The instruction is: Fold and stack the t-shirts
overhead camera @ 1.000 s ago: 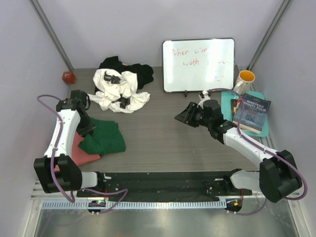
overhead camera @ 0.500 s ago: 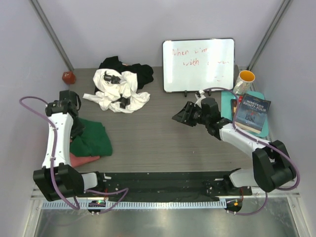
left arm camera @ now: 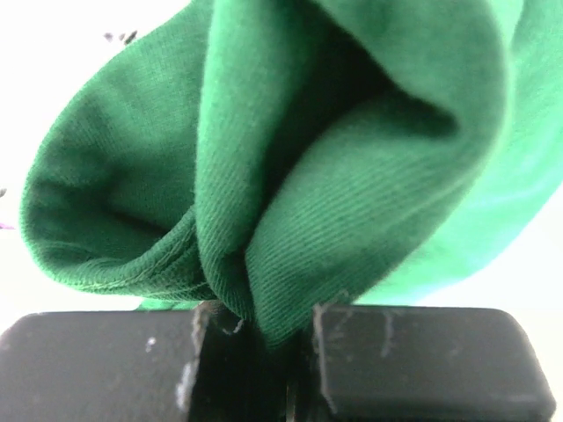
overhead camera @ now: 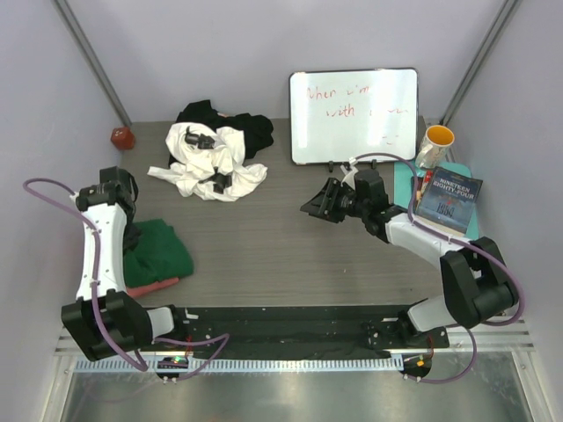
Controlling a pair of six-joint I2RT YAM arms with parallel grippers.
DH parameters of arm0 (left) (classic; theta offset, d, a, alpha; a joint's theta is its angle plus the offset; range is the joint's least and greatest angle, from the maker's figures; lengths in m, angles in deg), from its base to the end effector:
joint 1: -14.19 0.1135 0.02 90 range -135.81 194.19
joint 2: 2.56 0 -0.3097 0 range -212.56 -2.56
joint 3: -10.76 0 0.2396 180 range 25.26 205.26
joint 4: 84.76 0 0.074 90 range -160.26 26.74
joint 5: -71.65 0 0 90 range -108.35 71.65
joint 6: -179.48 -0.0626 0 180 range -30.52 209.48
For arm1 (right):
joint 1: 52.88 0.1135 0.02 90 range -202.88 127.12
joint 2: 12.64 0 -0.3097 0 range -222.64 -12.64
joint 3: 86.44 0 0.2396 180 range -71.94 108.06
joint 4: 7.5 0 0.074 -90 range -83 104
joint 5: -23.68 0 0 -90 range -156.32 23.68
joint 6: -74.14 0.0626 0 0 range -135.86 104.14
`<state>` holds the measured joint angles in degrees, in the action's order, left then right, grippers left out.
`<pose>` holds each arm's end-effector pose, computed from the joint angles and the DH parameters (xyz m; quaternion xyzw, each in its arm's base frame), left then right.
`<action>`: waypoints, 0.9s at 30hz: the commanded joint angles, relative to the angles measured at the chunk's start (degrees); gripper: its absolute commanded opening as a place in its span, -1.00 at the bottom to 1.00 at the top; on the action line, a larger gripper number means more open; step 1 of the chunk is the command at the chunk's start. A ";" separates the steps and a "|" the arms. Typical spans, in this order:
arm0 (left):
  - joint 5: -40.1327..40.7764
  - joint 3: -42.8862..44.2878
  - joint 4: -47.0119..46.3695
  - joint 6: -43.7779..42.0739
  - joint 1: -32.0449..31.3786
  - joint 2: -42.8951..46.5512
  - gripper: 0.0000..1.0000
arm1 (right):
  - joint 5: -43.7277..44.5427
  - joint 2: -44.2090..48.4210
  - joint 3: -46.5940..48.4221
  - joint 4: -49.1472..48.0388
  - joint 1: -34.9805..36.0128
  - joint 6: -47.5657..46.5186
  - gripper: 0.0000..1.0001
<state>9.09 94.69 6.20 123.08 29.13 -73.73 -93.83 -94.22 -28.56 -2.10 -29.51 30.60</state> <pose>0.1667 0.0743 0.3327 -0.4194 0.8709 0.2166 0.1368 0.2705 0.1484 0.2606 0.0495 0.8445 0.4498 0.2863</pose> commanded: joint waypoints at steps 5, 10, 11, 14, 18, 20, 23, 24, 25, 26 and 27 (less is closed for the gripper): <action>7.80 1.58 1.84 3.66 4.13 -4.22 -0.96 | -4.04 -0.25 3.47 -3.99 -0.26 2.23 -0.04; 11.84 2.47 1.76 4.45 5.01 -6.60 -0.97 | -5.36 -0.51 4.35 -3.99 -0.26 2.93 -0.04; 11.93 2.47 1.76 4.54 5.62 -7.39 -0.98 | -5.63 -0.68 4.44 -4.08 -0.26 3.02 -0.04; 12.02 2.38 1.67 4.72 7.11 -8.36 -0.99 | -6.77 -1.21 5.14 -4.17 -0.35 3.46 -0.04; 14.13 2.03 0.97 5.15 7.56 -9.06 -0.99 | -7.91 -2.18 5.84 -5.39 -0.44 4.69 -0.04; 14.05 -0.34 -0.70 5.16 8.26 -9.50 -0.99 | -8.70 -3.05 6.19 -5.75 -0.44 5.39 -0.04; 11.58 0.18 -1.14 4.36 9.84 -12.40 -0.99 | -9.67 -3.85 7.51 -6.10 -0.52 6.01 -0.04; 11.15 0.79 -0.36 4.54 10.19 -13.62 -0.99 | -9.84 -4.02 8.04 -6.10 -0.61 6.10 -0.04; 10.97 0.88 -0.35 4.37 10.28 -14.25 -0.99 | -10.02 -4.02 8.48 -6.10 -0.61 6.10 -0.04; 11.14 0.80 -0.35 4.36 10.29 -14.60 -0.99 | -10.20 -4.11 8.83 -6.10 -0.70 6.19 -0.04; 11.32 0.62 -0.35 4.36 10.37 -15.04 -0.99 | -10.29 -4.11 9.27 -6.28 -0.79 6.36 -0.04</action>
<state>17.88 94.53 6.12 126.75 38.50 -87.17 -101.72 -98.55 -23.06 -5.40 -29.86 35.61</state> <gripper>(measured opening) 0.080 0.480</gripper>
